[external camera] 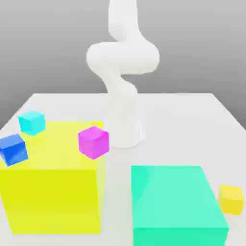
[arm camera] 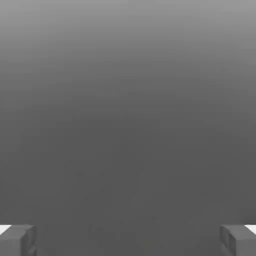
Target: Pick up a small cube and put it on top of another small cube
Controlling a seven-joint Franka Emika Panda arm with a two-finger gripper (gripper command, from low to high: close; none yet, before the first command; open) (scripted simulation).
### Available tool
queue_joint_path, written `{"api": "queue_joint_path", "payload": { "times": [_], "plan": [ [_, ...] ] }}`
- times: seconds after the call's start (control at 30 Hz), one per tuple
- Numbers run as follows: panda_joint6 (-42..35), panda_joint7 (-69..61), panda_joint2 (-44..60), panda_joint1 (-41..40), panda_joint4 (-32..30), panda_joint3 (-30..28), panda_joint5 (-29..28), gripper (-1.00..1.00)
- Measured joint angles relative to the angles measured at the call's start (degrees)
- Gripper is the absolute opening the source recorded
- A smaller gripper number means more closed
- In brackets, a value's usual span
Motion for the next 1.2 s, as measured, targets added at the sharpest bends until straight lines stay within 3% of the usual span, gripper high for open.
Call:
{"api": "queue_joint_path", "payload": {
  "times": [0.57,0.83,1.0,1.03,1.2],
  "plan": [
    [14.26,-24.39,35.64,17.15,-6.20,7.04,0.67,0.00],
    [20.87,-31.03,52.50,24.14,-8.98,9.96,-5.44,0.00],
    [28.41,-29.11,62.92,27.26,-7.61,7.09,-9.68,0.00],
    [29.49,-28.78,64.29,27.68,-7.35,6.58,-10.13,-1.00],
    [29.40,-28.71,64.29,27.66,-7.35,6.60,-10.20,-1.00]
  ]
}}
